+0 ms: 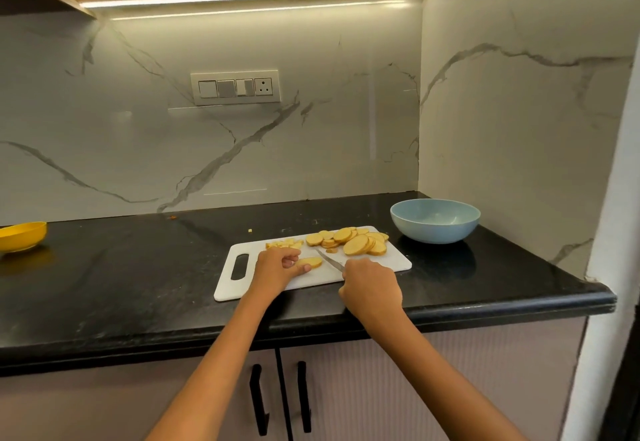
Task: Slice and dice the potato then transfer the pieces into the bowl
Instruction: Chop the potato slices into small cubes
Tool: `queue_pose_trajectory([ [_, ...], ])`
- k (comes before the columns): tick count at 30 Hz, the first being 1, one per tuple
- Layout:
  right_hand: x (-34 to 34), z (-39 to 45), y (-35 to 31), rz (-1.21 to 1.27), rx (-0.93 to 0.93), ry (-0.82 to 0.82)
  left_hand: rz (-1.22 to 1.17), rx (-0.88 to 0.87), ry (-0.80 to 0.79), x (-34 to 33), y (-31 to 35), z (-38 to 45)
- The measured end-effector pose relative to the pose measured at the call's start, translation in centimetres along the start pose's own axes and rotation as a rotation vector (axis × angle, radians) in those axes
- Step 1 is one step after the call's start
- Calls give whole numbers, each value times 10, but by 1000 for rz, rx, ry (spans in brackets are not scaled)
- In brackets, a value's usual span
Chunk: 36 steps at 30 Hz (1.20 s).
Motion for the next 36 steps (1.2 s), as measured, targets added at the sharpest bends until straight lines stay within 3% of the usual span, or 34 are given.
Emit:
queue_pose_trajectory([
  [11,2,1,-11,-20,3,-11,-32,56,-18,0,-1,2],
  [20,1,-1,-21,44,-17,10,73,-15,-45,-4,5,-5],
  [36,4,12,-28,-54,55,-42,84,-51,-26,1,12,-3],
])
Point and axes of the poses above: each hand's wrist, its own z-axis towards the middle knuckle, its own x-axis out of the back of the hand, y = z × x, the point moved 5 cm from there along z, towards the middle knuckle, and after that the axes turned 15 degrees about x, right-handed, at the moved point
